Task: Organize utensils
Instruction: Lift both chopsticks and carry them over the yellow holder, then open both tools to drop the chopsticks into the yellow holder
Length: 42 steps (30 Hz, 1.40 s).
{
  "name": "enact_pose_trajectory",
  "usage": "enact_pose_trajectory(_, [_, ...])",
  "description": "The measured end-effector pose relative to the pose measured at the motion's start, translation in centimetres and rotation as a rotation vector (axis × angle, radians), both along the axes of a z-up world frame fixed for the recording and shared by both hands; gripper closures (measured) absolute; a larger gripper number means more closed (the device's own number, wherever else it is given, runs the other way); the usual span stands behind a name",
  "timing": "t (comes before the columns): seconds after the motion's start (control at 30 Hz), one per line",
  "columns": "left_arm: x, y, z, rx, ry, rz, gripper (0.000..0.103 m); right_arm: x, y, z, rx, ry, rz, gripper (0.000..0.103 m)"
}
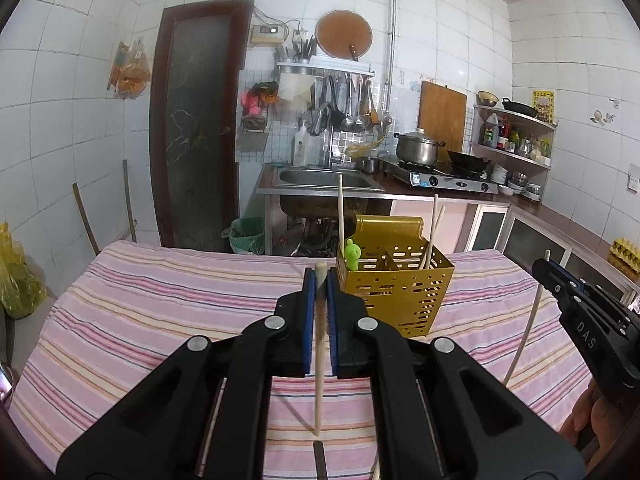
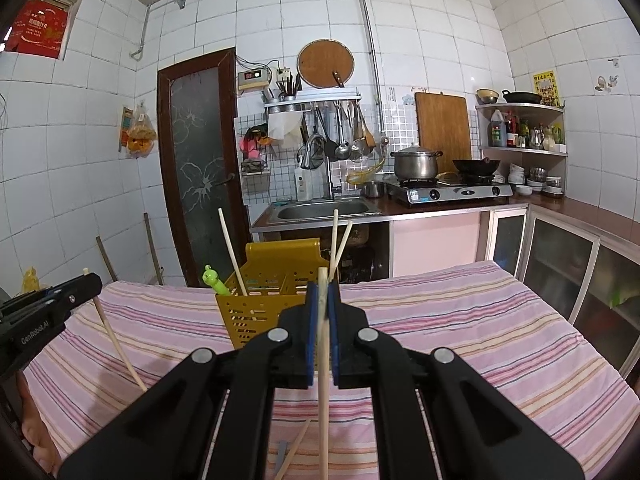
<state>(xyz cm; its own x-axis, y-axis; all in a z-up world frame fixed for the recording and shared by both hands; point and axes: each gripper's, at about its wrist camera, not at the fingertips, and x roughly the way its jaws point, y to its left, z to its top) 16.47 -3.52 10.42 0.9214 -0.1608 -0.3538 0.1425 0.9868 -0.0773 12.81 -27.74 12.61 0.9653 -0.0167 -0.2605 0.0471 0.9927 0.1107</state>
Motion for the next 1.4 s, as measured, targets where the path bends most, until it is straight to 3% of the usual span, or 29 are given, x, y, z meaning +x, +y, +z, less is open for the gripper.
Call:
enact_pose_trajectory(0.87, [1.3, -0.2, 3.1, -0.008, -0.065, -0.026, 0.098, 2.3, -0.3, 2.9, -0.036, -0.035, -0.010, 0.097])
enact_pose_trajectory(1.4, [5.2, -3.0, 11.2, -0.058, -0.168, -0.089, 0.098, 6.7, -1.2, 11.4, -0.038, -0.158, -0.029, 0.097])
